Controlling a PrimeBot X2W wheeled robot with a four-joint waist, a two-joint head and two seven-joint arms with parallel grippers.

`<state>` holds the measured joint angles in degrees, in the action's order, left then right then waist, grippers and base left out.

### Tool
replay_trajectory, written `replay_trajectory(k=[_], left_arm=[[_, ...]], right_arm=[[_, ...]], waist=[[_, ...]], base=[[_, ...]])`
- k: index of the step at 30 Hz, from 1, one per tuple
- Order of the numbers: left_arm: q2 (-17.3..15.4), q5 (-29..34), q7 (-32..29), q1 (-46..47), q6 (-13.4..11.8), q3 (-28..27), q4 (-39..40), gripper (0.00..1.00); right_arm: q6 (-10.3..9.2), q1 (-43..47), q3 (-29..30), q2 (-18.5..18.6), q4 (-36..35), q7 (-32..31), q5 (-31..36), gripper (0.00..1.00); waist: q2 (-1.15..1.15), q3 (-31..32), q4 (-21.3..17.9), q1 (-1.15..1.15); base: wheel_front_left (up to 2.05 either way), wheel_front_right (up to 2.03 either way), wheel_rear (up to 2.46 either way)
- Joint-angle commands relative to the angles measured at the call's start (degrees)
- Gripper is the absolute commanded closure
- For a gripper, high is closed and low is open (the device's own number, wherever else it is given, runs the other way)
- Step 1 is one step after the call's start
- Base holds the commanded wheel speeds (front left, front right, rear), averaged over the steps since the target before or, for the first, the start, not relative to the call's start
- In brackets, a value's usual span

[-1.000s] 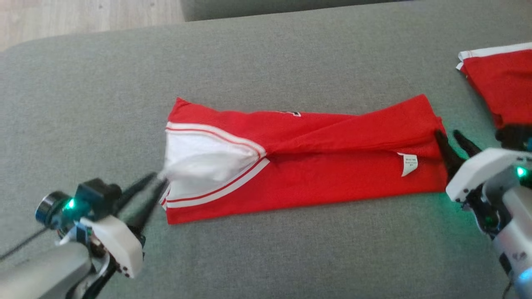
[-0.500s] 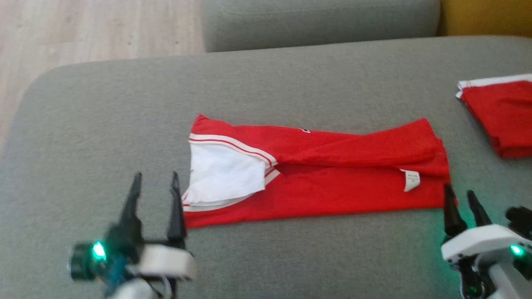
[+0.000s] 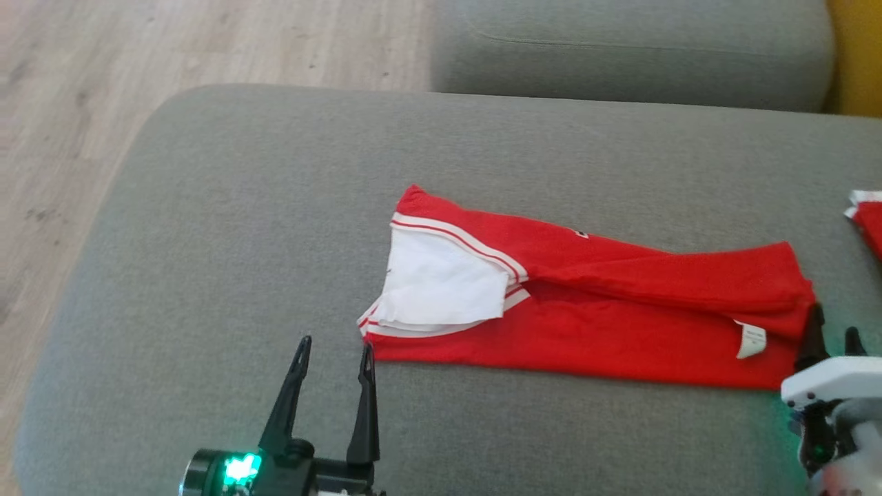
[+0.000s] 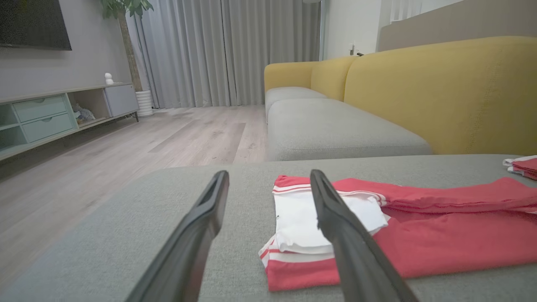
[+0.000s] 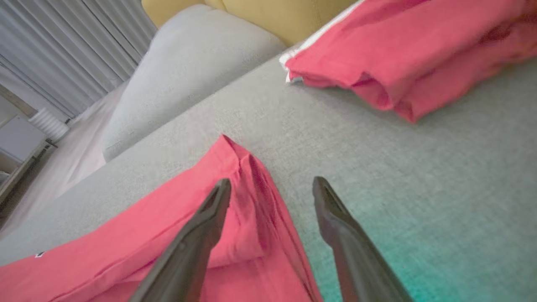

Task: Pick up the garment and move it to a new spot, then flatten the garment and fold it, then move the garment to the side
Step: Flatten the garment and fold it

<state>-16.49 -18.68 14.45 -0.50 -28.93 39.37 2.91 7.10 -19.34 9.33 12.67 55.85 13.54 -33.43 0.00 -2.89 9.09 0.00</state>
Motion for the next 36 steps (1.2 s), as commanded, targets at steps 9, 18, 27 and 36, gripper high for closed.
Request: replay_trajectory(k=[9, 18, 27, 36], left_arm=[[3.1, 3.5, 0.5, 0.2, 4.4, -5.8, 0.5, 0.00], [5.7, 5.6, 0.5, -1.1, 8.1, -9.1, -0.5, 0.00], [7.5, 7.8, 0.5, -1.6, 10.8, -11.6, -0.8, 0.00], [9.9, 9.2, 0.5, -2.2, 13.2, -13.5, -1.8, 0.00]], right_arm=[[0.39, -6.6, 1.9, -1.4, 10.9, -4.4, 6.1, 1.00], [0.39, -8.6, 1.2, -0.5, 11.0, -2.7, 8.5, 1.00], [0.39, -13.7, 0.6, 9.7, 5.0, -6.6, 9.7, 1.00], [0.39, -11.8, -9.3, 0.3, -26.1, -19.9, 5.3, 1.00]], waist=[[0.00, -0.3, 0.7, 0.00], [0.00, 0.5, -2.1, 0.00], [0.00, 0.2, -5.1, 0.00], [0.00, 0.1, -5.3, 0.00]], base=[[0.00, 0.00, 0.00], [0.00, 0.00, 0.00], [0.00, 0.00, 0.00], [0.00, 0.00, 0.00]])
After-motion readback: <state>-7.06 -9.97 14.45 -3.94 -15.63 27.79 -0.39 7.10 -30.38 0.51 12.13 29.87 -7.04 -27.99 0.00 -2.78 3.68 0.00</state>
